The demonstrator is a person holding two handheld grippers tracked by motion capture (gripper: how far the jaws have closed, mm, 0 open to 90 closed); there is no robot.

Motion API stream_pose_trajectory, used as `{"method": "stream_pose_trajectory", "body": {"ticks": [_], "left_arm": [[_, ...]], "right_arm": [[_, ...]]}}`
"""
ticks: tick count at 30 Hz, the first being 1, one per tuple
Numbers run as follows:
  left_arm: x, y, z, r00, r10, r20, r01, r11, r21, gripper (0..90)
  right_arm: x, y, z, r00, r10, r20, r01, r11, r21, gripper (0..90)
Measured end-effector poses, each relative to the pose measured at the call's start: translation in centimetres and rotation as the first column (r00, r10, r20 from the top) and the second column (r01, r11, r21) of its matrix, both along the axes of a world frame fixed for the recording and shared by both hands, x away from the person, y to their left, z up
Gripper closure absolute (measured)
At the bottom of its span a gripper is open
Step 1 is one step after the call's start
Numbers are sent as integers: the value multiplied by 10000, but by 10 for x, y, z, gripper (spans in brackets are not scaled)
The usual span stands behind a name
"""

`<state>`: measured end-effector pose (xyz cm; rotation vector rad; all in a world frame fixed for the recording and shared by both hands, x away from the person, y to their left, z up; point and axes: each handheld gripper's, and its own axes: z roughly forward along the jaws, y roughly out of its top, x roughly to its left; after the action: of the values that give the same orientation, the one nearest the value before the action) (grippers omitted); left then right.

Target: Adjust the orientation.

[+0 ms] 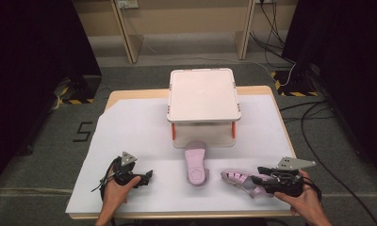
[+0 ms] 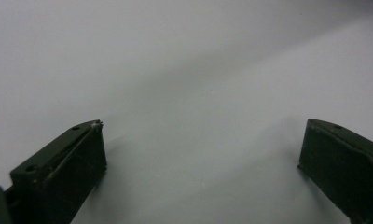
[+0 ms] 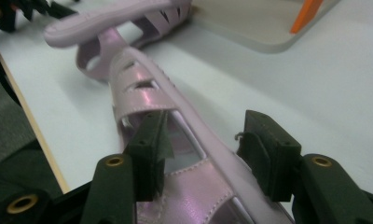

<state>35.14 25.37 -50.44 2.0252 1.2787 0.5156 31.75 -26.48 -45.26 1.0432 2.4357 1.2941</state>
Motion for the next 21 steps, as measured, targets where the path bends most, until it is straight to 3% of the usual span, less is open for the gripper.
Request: {"method": "stream_pose_trajectory", "body": {"ticks": [3,7,12,17,21], "left_arm": [[0,0,0,10000,-4,-5,4,10000,0,0],[0,0,0,10000,6,-8,-6,10000,-7,0],[0,0,0,10000,4,-9,-4,10000,-10,0],[0,0,0,10000,2,-13,-2,10000,-7,0],[0,0,0,10000,0,-15,0,10000,-5,0]], "right_arm": [[2,-3,-1,9999,-13,-112,14,9999,101,549],[6,-5,-4,9984,-509,-244,512,9986,120,568],[14,-10,-9,9904,-1292,-490,1327,9883,748,461],[18,-11,-10,9893,-1439,-255,1454,9866,735,400],[23,-14,-10,9868,-1600,-245,1616,9824,939,408]]}}
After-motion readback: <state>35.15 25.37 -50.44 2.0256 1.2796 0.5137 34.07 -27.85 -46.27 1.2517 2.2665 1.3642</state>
